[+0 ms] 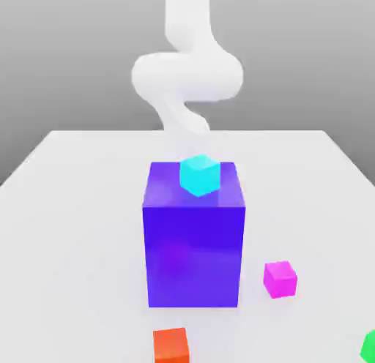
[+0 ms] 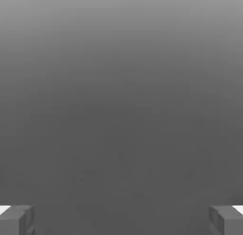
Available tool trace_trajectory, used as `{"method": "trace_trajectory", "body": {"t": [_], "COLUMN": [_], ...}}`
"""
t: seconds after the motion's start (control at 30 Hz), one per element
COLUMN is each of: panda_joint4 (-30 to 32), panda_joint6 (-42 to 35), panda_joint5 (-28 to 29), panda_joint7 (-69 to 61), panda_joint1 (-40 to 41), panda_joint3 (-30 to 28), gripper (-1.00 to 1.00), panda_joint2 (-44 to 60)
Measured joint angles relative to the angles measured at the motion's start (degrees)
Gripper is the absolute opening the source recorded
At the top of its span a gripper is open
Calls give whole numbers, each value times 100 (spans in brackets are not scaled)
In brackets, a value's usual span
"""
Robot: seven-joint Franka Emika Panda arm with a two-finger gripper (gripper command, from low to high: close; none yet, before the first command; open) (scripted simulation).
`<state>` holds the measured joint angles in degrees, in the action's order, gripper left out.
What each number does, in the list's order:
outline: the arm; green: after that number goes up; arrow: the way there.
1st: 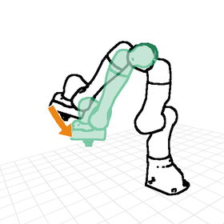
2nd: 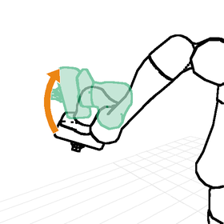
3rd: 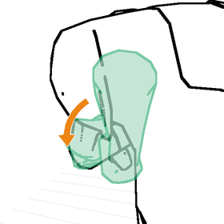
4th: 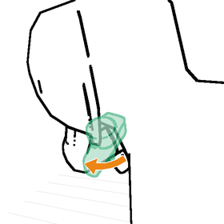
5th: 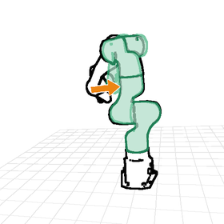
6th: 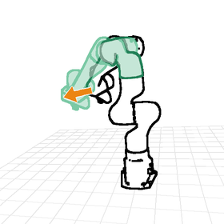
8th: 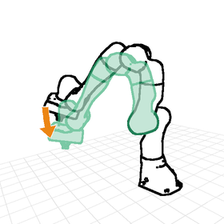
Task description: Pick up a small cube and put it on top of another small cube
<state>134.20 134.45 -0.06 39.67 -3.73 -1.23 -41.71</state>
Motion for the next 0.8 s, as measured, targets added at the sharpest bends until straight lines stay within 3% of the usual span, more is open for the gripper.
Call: {"method": "trace_trajectory", "body": {"t": [0.57, 0.8], "panda_joint4": [1650, 2322], "panda_joint6": [1825, 2568], "panda_joint5": [-259, -274], "panda_joint7": [-4360, -6076], "panda_joint1": [-2199, -2764], "panda_joint3": [-522, -355], "gripper": [0, 0], "panda_joint2": [2822, 3966]}}
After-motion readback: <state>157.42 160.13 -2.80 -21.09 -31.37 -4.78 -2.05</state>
